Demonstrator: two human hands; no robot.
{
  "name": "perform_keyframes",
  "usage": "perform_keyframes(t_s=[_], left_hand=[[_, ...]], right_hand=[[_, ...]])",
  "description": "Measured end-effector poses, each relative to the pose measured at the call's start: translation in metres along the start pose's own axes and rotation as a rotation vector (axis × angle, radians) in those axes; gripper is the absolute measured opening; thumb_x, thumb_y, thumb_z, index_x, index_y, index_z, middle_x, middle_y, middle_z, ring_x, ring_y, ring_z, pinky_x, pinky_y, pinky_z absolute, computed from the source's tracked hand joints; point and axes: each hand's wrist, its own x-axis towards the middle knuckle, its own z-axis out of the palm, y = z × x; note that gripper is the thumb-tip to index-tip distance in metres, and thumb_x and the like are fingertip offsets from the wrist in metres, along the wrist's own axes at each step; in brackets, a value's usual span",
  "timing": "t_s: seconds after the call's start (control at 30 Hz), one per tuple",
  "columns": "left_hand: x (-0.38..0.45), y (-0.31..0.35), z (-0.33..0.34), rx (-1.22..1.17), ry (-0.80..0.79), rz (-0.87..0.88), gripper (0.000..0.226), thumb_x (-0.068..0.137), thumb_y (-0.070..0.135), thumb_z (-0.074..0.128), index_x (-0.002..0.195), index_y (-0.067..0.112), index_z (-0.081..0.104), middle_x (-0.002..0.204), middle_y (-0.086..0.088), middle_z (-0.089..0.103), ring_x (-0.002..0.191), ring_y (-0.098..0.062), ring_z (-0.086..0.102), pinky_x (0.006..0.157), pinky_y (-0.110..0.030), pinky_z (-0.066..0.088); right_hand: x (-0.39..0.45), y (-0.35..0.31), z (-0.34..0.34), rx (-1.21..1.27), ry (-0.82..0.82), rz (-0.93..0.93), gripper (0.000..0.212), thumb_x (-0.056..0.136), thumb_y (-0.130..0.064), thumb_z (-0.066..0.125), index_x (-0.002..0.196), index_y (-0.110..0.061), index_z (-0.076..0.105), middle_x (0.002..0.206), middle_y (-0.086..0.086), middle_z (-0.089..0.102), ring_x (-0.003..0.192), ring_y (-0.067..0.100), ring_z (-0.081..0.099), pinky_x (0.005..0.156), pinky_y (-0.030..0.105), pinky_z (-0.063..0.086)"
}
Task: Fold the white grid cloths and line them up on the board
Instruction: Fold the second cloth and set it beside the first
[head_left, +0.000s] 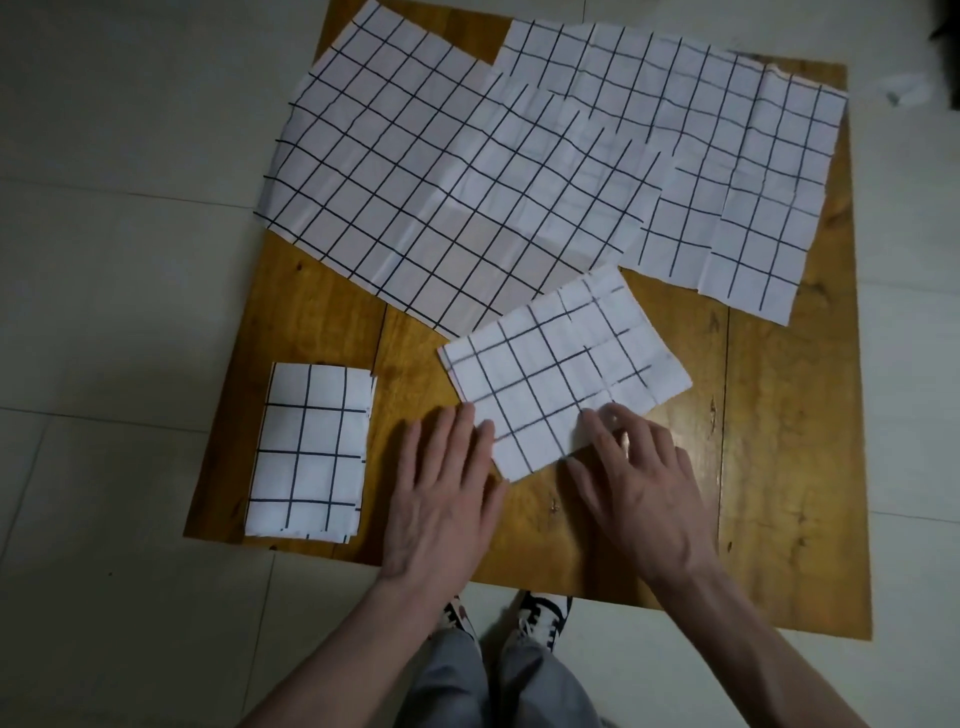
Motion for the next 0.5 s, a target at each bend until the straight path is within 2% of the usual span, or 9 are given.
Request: perform_keyframes(t_s=[0.13,0.2,0.3,0.37,0.5], left_hand=[[0.011,0.003,-0.005,-0.064,0.06,-0.062,0.066,0.112,0.049,0.017,0.162,0.008,0.032,0.171,-0.015,0.027,0.16,-0.03,0.019,0.128,-0.056,0.022],[0.006,0.013,-0.002,-0.086,0.089,0.003,0.064,0.112,0.045,0.022,0.164,0.008,0.026,0.172,-0.014,0.024,0.161,-0.029,0.016,0.129,-0.053,0.02],[-0.011,0.034,0.006,-0.061,0.09,0.16,0.063,0.108,0.033,0.025,0.165,0.005,0.023,0.173,-0.014,0.02,0.161,-0.029,0.017,0.127,-0.048,0.019],[-0.023,0.044,0.014,-0.063,0.053,0.183,0.069,0.1,0.027,0.03,0.165,0.003,0.022,0.174,-0.014,0.016,0.161,-0.029,0.017,0.125,-0.047,0.02],[-0.031,0.047,0.02,-0.104,-0.018,0.09,0.077,0.095,0.026,0.032,0.167,0.007,0.014,0.176,-0.01,0.008,0.162,-0.025,0.012,0.125,-0.046,0.019]], right_hand=[[-0.011,-0.008,0.007,0.046,0.028,0.058,0.058,0.108,-0.053,0.039,0.155,-0.02,0.043,0.153,0.005,0.048,0.134,0.026,0.049,0.102,0.045,0.049],[-0.018,-0.01,0.011,0.079,0.054,0.027,0.061,0.109,-0.049,0.034,0.161,-0.018,0.035,0.163,0.005,0.041,0.149,0.023,0.039,0.114,0.043,0.04],[-0.03,-0.014,0.02,0.103,0.037,-0.153,0.059,0.112,-0.04,0.027,0.166,-0.016,0.021,0.173,0.003,0.02,0.16,0.017,0.016,0.127,0.043,0.021],[-0.036,-0.014,0.026,0.095,-0.004,-0.25,0.057,0.112,-0.034,0.027,0.165,-0.013,0.022,0.174,0.002,0.015,0.161,0.016,0.013,0.126,0.047,0.024],[-0.038,-0.005,0.034,0.05,-0.049,-0.292,0.057,0.113,-0.034,0.028,0.166,-0.015,0.019,0.175,0.0,0.011,0.161,0.015,0.011,0.125,0.049,0.026]])
